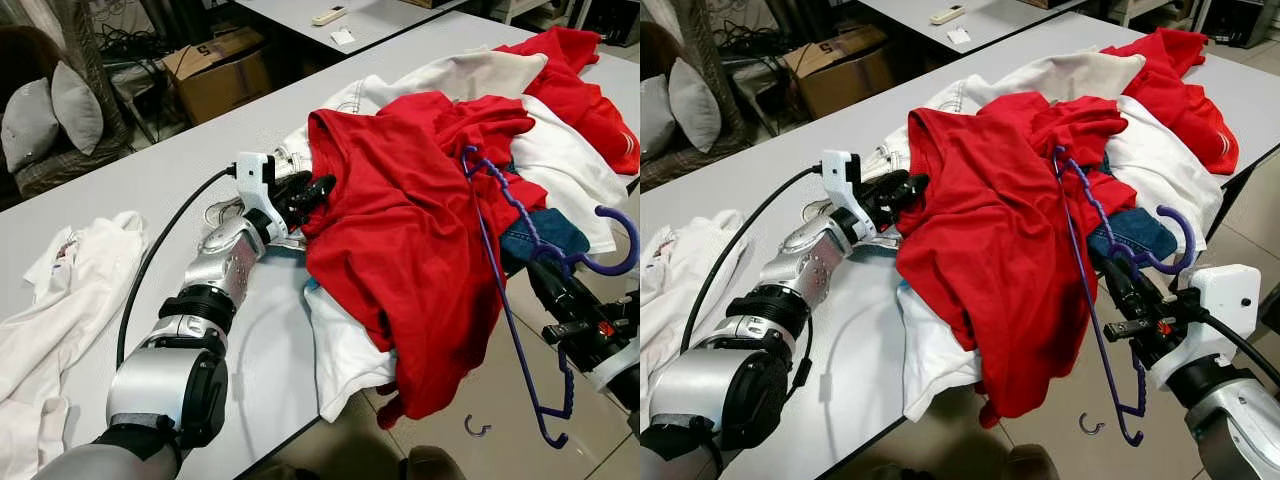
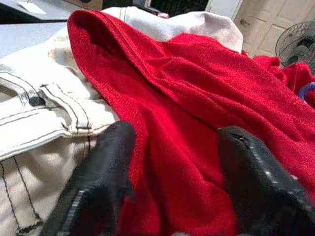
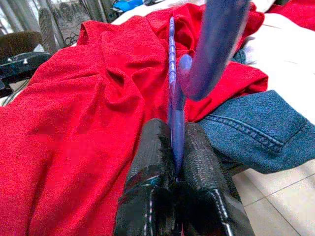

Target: Hang hanger

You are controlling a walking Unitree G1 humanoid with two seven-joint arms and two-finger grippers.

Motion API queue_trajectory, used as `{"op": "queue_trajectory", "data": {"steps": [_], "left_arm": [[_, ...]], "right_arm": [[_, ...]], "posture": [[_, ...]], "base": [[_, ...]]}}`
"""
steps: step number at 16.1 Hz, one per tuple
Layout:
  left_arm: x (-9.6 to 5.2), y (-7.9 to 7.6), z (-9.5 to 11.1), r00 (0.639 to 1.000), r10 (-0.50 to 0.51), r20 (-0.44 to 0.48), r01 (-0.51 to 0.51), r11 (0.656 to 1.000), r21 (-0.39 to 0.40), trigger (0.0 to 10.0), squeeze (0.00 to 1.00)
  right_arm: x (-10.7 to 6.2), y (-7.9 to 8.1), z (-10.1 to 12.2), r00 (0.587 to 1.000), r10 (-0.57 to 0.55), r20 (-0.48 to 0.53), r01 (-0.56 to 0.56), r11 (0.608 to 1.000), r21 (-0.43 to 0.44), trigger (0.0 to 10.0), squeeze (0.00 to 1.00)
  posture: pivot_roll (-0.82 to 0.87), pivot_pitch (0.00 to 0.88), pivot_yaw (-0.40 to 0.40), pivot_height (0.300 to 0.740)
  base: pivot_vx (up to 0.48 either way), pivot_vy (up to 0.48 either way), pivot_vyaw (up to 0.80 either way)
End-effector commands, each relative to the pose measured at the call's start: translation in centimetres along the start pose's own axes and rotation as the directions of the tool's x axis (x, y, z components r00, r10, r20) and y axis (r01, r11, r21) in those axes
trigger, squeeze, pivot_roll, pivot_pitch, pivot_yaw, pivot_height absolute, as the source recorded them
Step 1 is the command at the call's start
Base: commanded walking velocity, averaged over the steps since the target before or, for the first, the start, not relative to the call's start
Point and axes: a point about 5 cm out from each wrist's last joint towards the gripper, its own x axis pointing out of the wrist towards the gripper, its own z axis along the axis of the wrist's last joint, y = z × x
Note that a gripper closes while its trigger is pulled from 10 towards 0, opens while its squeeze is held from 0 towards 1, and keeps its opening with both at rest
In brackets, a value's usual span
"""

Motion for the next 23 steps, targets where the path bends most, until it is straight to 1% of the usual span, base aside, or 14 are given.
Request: {"op": "queue_trajectory", "data": {"steps": [1,3,5,6,7,8,9,12,14,16,20,21,22,23], "left_arm": [[-0.3,0.4,0.0,1.0,-0.001,-0.021,0.001,1.0,0.027,10.0,1.0],[-0.3,0.4,-0.6,0.998,0.015,-0.066,-0.012,0.999,0.045,10.0,1.0],[-0.5,0.7,-1.7,0.984,0.062,-0.164,-0.048,0.995,0.089,10.0,1.0],[-0.5,0.7,-1.9,0.981,0.063,-0.185,-0.047,0.995,0.091,10.0,0.0],[-0.6,0.6,-2.3,0.974,0.059,-0.22,-0.038,0.995,0.097,10.0,0.0],[-0.6,0.4,-2.4,0.975,0.028,-0.223,-0.01,0.997,0.082,10.0,0.0],[-0.5,0.4,-2.2,0.977,0.023,-0.214,-0.005,0.997,0.083,0.0,0.0],[-0.4,0.4,-1.9,0.981,0.011,-0.192,0.003,0.997,0.073,0.0,0.0],[-0.4,0.5,-1.7,0.985,0.033,-0.171,-0.02,0.997,0.081,0.0,0.0],[-0.6,0.6,-1.6,0.989,0.036,-0.144,-0.027,0.997,0.067,0.0,0.0],[-0.6,0.4,-1.5,0.994,0.01,-0.11,-0.004,0.998,0.055,0.0,0.0],[-0.5,0.3,-1.3,0.996,0.006,-0.086,-0.002,0.999,0.052,0.0,0.0],[-0.5,0.3,-0.8,0.999,0.005,-0.034,-0.003,0.999,0.047,0.0,0.0],[-0.5,0.3,-0.6,1.0,0.004,-0.028,-0.003,0.999,0.046,0.0,0.0]], "right_arm": [[0.1,0.3,0.0,1.0,0.026,0.008,-0.026,1.0,0.0,10.0,0.0],[0.1,0.4,0.0,1.0,0.025,0.009,-0.025,1.0,0.0,10.0,0.0],[0.1,0.6,-0.1,1.0,0.03,0.007,-0.03,1.0,0.0,10.0,0.0],[0.1,0.6,-0.1,1.0,0.031,0.007,-0.031,1.0,0.0,10.0,0.0],[0.0,0.7,-0.1,0.999,0.031,0.008,-0.031,1.0,0.002,10.0,0.0],[0.0,0.7,-0.1,0.999,0.032,0.011,-0.032,0.999,0.002,10.0,0.0],[0.1,0.8,-0.1,0.999,0.031,0.012,-0.031,1.0,0.002,10.0,0.0],[0.2,1.0,-0.3,0.999,0.036,0.009,-0.037,0.999,0.009,10.0,0.0],[0.3,0.9,-0.3,0.999,0.039,0.008,-0.039,0.999,0.011,10.0,0.0],[0.6,0.8,-0.3,0.999,0.034,0.007,-0.034,0.999,0.005,10.0,0.0],[0.6,1.0,-0.3,0.999,0.036,0.009,-0.036,0.999,0.006,10.0,0.0],[0.5,0.9,-0.4,1.0,0.022,0.01,-0.022,1.0,0.008,10.0,0.0],[0.5,0.7,-0.3,1.0,-0.01,0.02,0.01,1.0,0.01,10.0,0.0],[0.5,0.6,-0.3,1.0,-0.015,0.025,0.014,1.0,0.014,10.0,0.0]], "posture": [[-0.38,0.0,0.169,0.74],[-0.38,0.0,0.175,0.74],[-0.39,0.0,0.181,0.74],[-0.39,0.0,0.183,0.74],[-0.39,0.0,0.184,0.74],[-0.39,0.0,0.186,0.74],[-0.39,0.0,0.186,0.74],[-0.37,0.0,0.178,0.74],[-0.36,0.0,0.173,0.74],[-0.36,0.0,0.168,0.74],[-0.36,0.0,0.171,0.74],[-0.36,0.0,0.17,0.74],[-0.35,0.0,0.168,0.74],[-0.35,0.0,0.168,0.74]], "base": [[0.0,0.0,0.0],[0.0,0.0,0.0],[0.0,0.0,0.0],[0.0,0.0,0.0],[0.0,0.0,0.0],[0.0,0.0,0.0],[0.0,0.0,0.0],[0.0,0.0,0.0],[0.0,0.0,0.0],[0.0,0.0,0.0],[0.0,0.0,0.0],[0.0,0.0,0.0],[0.0,0.0,0.0],[0.0,0.0,0.0]]}}
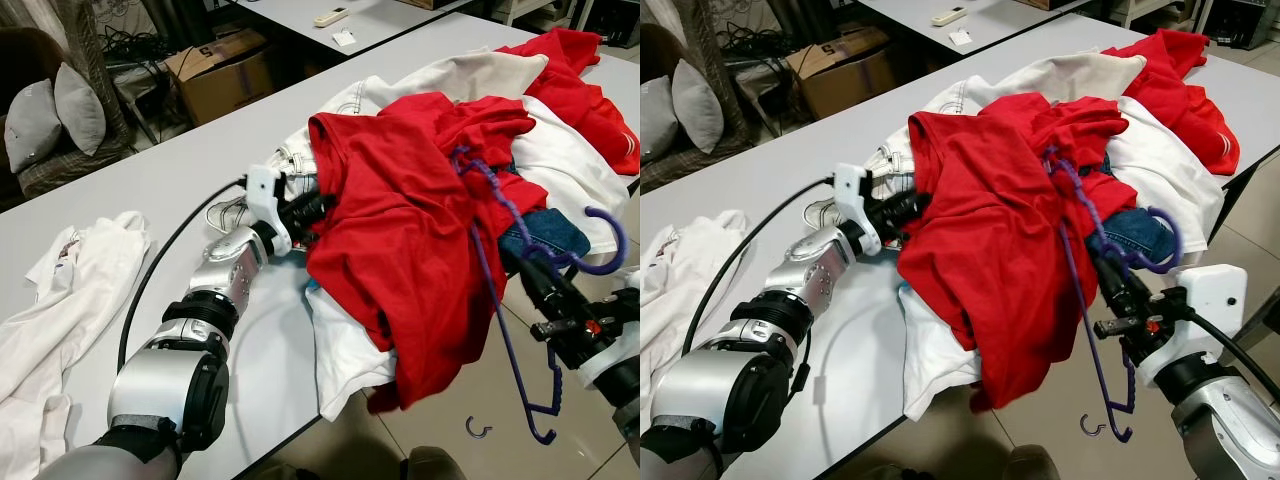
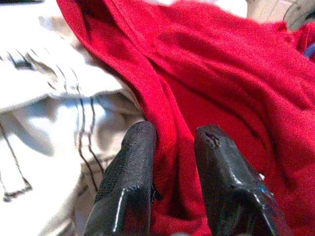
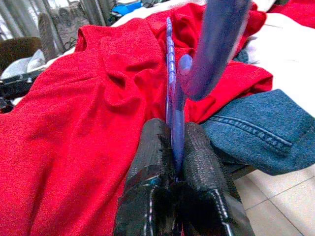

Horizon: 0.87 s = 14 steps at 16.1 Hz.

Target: Hang hanger

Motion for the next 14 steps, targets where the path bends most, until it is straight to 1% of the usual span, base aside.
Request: {"op": "queue_trajectory", "data": {"steps": [1,4,5,6,7,9,10,11,12,13,14], "left_arm": [[-0.4,0.4,0.5,1.0,0.002,0.03,-0.002,1.0,0.012,0.0,0.0],[-0.5,0.3,0.3,0.999,-0.007,0.033,0.006,1.0,0.024,0.0,0.0],[-0.6,0.3,0.9,0.997,-0.002,0.08,0.001,1.0,0.019,0.0,0.0],[-0.6,0.4,1.2,0.995,0.005,0.101,-0.006,1.0,0.011,0.0,0.0],[-0.7,0.7,1.9,0.99,0.022,0.142,-0.024,1.0,0.009,0.0,0.0],[-0.6,0.7,3.3,0.981,0.019,0.195,-0.024,0.999,0.022,0.0,0.0],[-0.4,0.7,4.3,0.972,0.017,0.233,-0.021,1.0,0.013,0.0,0.0],[-0.3,0.7,4.7,0.97,0.018,0.244,-0.016,1.0,-0.01,0.0,0.0],[-0.2,0.7,4.5,0.975,0.027,0.222,-0.024,1.0,-0.016,0.0,0.0],[0.0,0.8,3.5,0.988,0.059,0.145,-0.061,0.998,0.012,0.0,0.0],[0.1,0.7,2.7,0.993,0.076,0.095,-0.08,0.996,0.042,10.0,0.0]], "right_arm": [[0.1,0.2,0.1,1.0,0.0,0.014,0.0,1.0,0.005,10.0,0.0],[0.3,0.5,-0.2,1.0,0.006,0.011,-0.006,1.0,0.014,10.0,0.0],[0.6,0.6,0.0,1.0,0.005,0.028,-0.005,1.0,0.025,10.0,0.0],[0.7,0.6,0.0,0.999,0.001,0.033,-0.002,1.0,0.029,10.0,0.0],[0.9,0.6,-0.1,0.999,-0.003,0.036,0.001,0.999,0.034,10.0,0.0],[1.3,0.6,0.0,0.999,-0.004,0.054,0.001,0.999,0.039,10.0,0.0],[1.6,0.5,0.0,0.998,-0.011,0.067,0.008,0.999,0.041,10.0,0.0],[1.7,0.6,0.1,0.997,-0.009,0.074,0.006,0.999,0.044,10.0,0.0],[1.7,0.8,0.2,0.997,-0.004,0.079,0.0,0.999,0.045,10.0,0.0],[1.6,1.0,0.2,0.997,0.002,0.083,-0.006,0.999,0.046,10.0,0.0],[1.5,1.1,0.1,0.997,0.008,0.082,-0.012,0.999,0.047,10.0,0.0]], "posture": [[-0.34,0.0,0.166,0.74],[-0.33,0.0,0.158,0.74],[-0.31,0.0,0.149,0.74],[-0.31,0.0,0.148,0.74],[-0.31,0.0,0.148,0.74],[-0.3,0.0,0.154,0.74],[-0.3,0.0,0.163,0.74],[-0.3,0.0,0.165,0.74],[-0.31,0.0,0.169,0.74],[-0.32,0.0,0.175,0.74],[-0.33,0.0,0.179,0.74]], "base": [[0.0,0.0,0.0],[0.0,0.0,0.0],[0.0,0.0,0.0],[0.0,0.0,0.0],[0.0,0.0,0.0],[0.0,0.0,0.0],[0.0,0.0,0.0],[0.0,0.0,0.0],[0.0,0.0,0.0],[0.0,0.0,0.0],[0.0,0.0,0.0]]}}
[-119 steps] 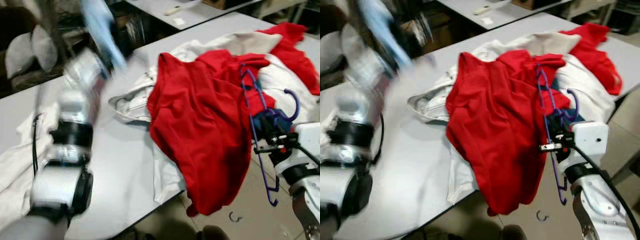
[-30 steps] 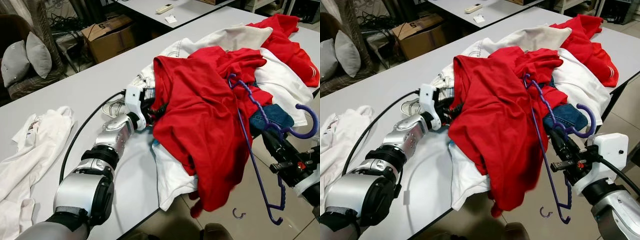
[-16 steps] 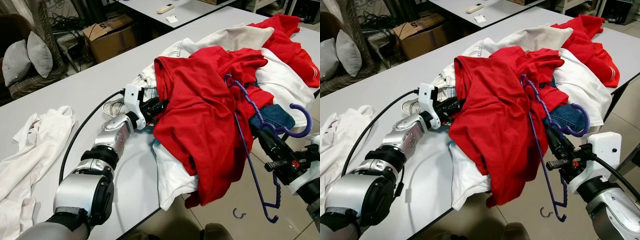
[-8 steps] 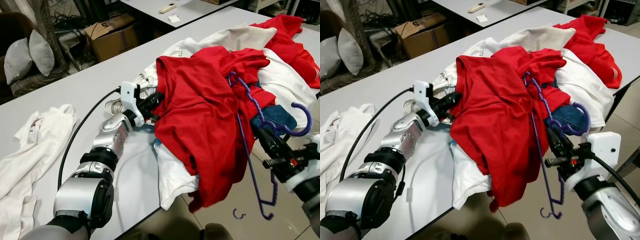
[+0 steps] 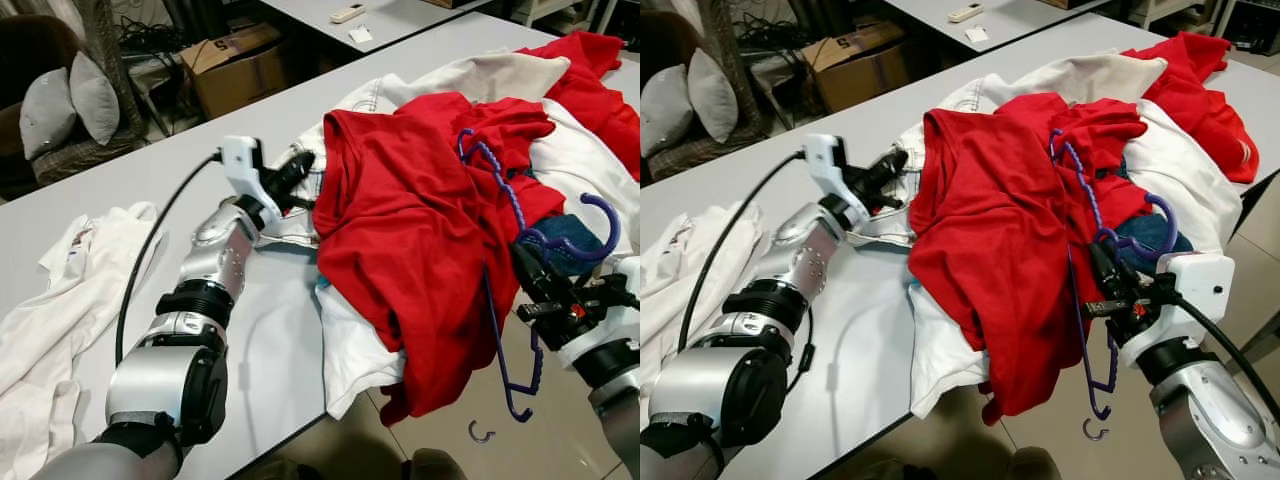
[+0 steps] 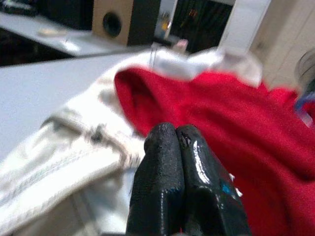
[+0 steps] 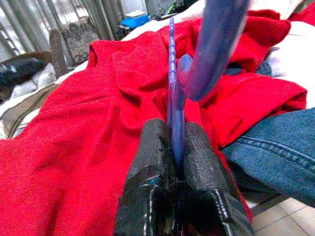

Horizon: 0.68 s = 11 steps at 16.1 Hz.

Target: Hang hanger

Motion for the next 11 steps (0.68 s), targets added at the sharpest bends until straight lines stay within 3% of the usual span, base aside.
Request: {"op": "queue_trajectory", "data": {"steps": [1,2,11], "left_arm": [[-0.1,0.3,-0.3,0.999,0.018,-0.027,-0.018,1.0,0.006,10.0,0.0],[0.1,-0.1,-0.5,1.0,0.012,0.009,-0.011,0.999,-0.044,10.0,1.0],[0.3,-0.8,-1.6,0.999,-0.023,-0.039,0.023,1.0,0.006,10.0,1.0]], "right_arm": [[-0.1,0.5,0.2,1.0,0.017,0.021,-0.017,1.0,0.0,10.0,0.0],[-0.3,0.8,0.0,1.0,0.021,0.013,-0.021,1.0,-0.001,10.0,0.0],[-0.5,0.6,-0.2,1.0,0.004,-0.006,-0.004,1.0,-0.017,10.0,0.0]], "posture": [[-0.34,0.0,0.183,0.74],[-0.36,0.0,0.19,0.74],[-0.36,0.0,0.169,0.74]], "base": [[0.0,0.0,0.0],[0.0,0.0,0.0],[0.0,0.0,0.0]]}}
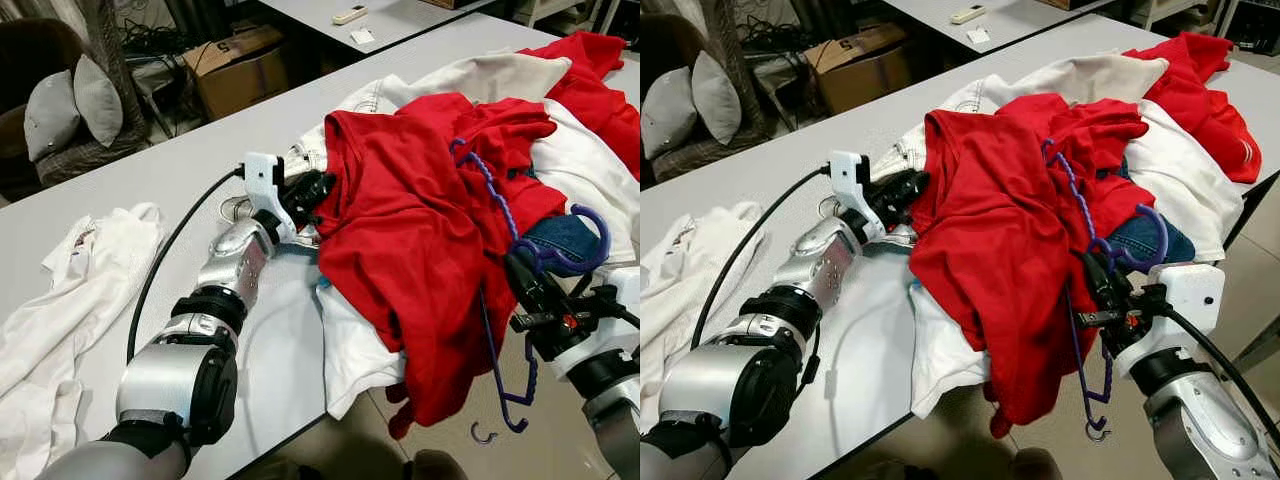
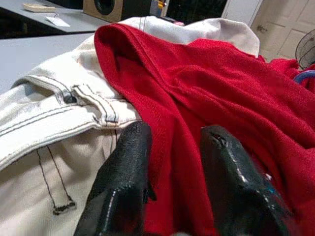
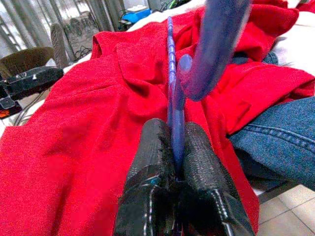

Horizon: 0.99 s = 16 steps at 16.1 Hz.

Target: Hang hanger

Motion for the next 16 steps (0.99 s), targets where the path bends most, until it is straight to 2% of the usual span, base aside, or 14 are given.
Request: {"op": "queue_trajectory", "data": {"steps": [1,4,6,9,12,13,14,15,16], "left_arm": [[0.0,0.2,0.2,1.0,0.008,-0.007,-0.008,1.0,0.026,10.0,1.0],[0.2,-0.5,-0.6,0.999,-0.025,-0.025,0.024,1.0,-0.012,10.0,1.0],[0.5,-1.1,-1.0,0.999,-0.043,-0.012,0.042,0.997,-0.065,10.0,1.0],[0.7,-1.5,-1.3,0.999,-0.051,-0.007,0.05,0.994,-0.095,10.0,1.0],[0.7,-1.9,-2.2,0.997,-0.048,-0.058,0.041,0.993,-0.113,10.0,1.0],[0.7,-2.2,-2.8,0.993,-0.067,-0.094,0.058,0.994,-0.094,10.0,0.9],[0.6,-2.4,-3.4,0.988,-0.078,-0.132,0.069,0.995,-0.07,10.0,0.0],[0.5,-2.5,-3.6,0.986,-0.077,-0.148,0.069,0.996,-0.058,10.0,0.0],[0.5,-2.6,-3.8,0.984,-0.07,-0.163,0.062,0.997,-0.054,3.9,0.0]], "right_arm": [[-0.2,0.1,0.3,1.0,0.0,-0.001,0.0,1.0,-0.02,10.0,0.0],[-0.4,-0.3,0.4,1.0,-0.009,-0.014,0.008,0.999,-0.038,10.0,0.0],[-0.4,-0.4,0.5,1.0,-0.008,-0.013,0.007,0.999,-0.041,10.0,0.0],[-0.5,-0.5,0.7,1.0,-0.006,-0.015,0.005,0.999,-0.047,10.0,0.0],[-0.7,-0.4,0.8,1.0,-0.005,-0.016,0.004,0.999,-0.051,10.0,0.0],[-0.7,-0.4,0.8,1.0,-0.004,-0.016,0.003,0.999,-0.052,10.0,0.0],[-0.7,-0.3,0.8,1.0,-0.004,-0.017,0.003,0.999,-0.051,10.0,0.0],[-0.7,-0.3,0.8,1.0,-0.004,-0.017,0.003,0.999,-0.052,10.0,0.0],[-0.7,-0.4,0.9,1.0,-0.006,-0.017,0.005,0.999,-0.052,10.0,0.0]], "posture": [[-0.36,0.0,0.169,0.74],[-0.37,0.0,0.16,0.74],[-0.37,0.0,0.16,0.74],[-0.39,0.0,0.159,0.74],[-0.4,0.0,0.163,0.74],[-0.41,0.0,0.169,0.74],[-0.42,0.0,0.171,0.74],[-0.42,0.0,0.172,0.74],[-0.42,0.0,0.172,0.74]], "base": [[0.0,0.0,0.0],[0.0,0.0,0.0],[0.0,0.0,0.0],[0.0,0.0,0.0],[0.0,0.0,0.0],[0.0,0.0,0.0],[0.0,0.0,0.0],[0.0,0.0,0.0],[0.0,0.0,0.0]]}}
